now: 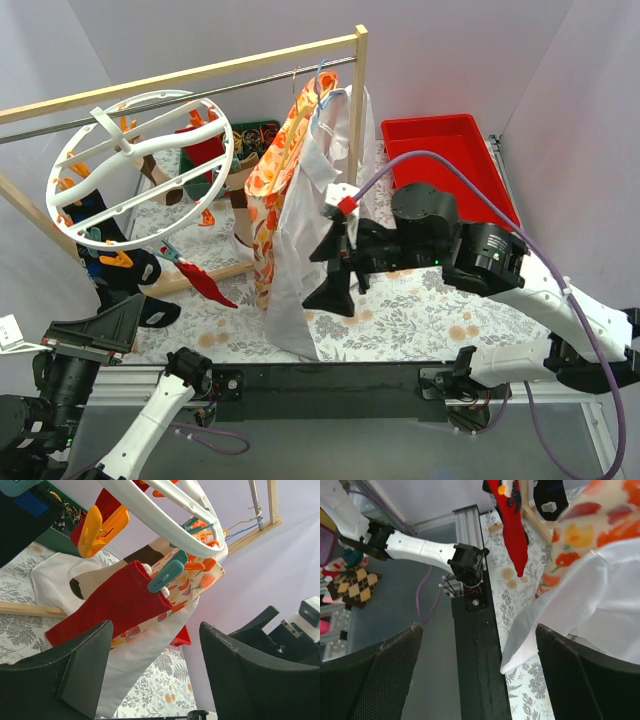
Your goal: Remove the socks clipped to the hanger
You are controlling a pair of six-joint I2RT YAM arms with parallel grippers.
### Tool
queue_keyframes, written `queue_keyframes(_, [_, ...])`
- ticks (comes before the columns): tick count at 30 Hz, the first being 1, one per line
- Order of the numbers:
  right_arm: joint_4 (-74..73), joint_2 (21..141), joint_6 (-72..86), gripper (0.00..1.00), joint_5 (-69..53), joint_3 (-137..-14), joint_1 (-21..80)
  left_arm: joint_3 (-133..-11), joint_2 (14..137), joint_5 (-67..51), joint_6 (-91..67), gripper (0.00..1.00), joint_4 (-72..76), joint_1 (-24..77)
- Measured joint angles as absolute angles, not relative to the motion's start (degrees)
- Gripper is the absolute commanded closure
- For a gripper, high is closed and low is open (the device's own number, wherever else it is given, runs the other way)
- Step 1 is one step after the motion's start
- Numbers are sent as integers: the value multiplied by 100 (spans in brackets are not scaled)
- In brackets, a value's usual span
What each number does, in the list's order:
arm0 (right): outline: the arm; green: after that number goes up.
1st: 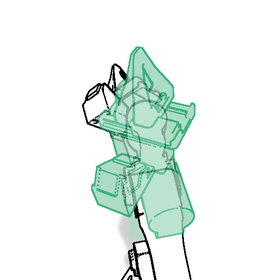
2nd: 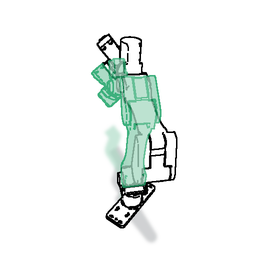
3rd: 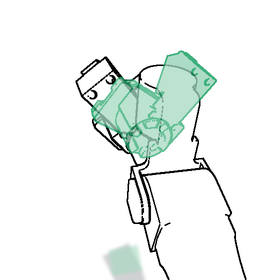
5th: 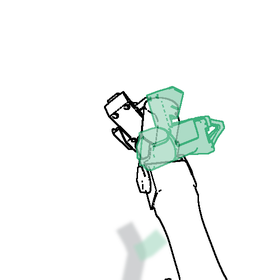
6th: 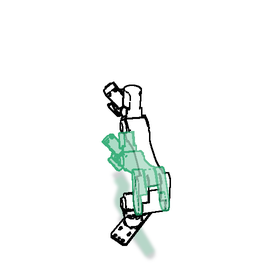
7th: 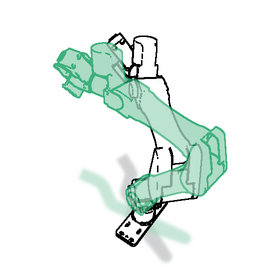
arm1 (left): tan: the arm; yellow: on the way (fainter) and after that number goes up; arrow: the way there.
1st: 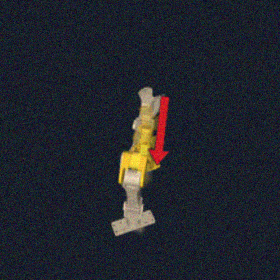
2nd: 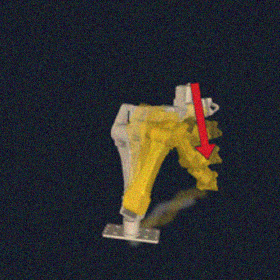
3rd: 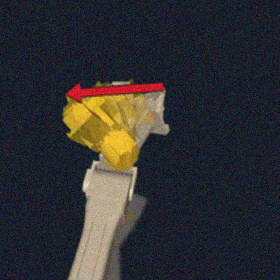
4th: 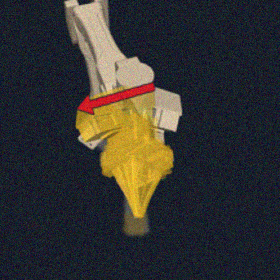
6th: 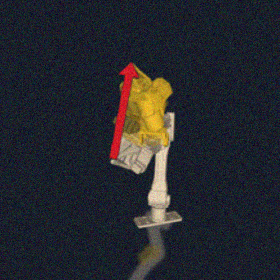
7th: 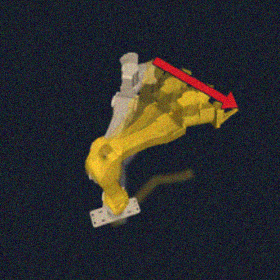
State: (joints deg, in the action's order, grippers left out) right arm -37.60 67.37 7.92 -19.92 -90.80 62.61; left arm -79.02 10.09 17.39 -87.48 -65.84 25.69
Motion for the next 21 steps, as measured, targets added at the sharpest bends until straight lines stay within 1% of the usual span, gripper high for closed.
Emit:
queue_keyframes(2, [-3846, 7059, 751, 2, -1669, -9533, 6960, -7902, 998, 1747, -8748, 34, -6595, 2574])
queue_keyframes(5, [-3909, 7618, 635, 2, -1160, -10204, 7620, -7902, 996, 1739, -8744, 36, -6578, 2574])
queue_keyframes(7, [-3815, 8036, 532, 2, -875, -10573, 7981, -7902, 996, 1719, -8739, 37, -6554, 2574])
queue_keyframes(9, [-3505, 8368, 425, 3, -685, -10632, 8239, -7902, 998, 1693, -8729, 39, -6534, 2574])
queue_keyframes(10, [-3341, 8503, 401, 4, -604, -10582, 8307, -7902, 1000, 1675, -8724, 39, -6519, 2574])
queue_keyframes(15, [-2169, 8960, 233, 5, -47, -9900, 8337, -8012, 1114, 1625, -8678, 41, -6438, 2574])
queue_keyframes(21, [-464, 9061, 121, 9, 515, -8678, 8326, -8149, 1433, 1566, -8643, 41, -6438, 2574])
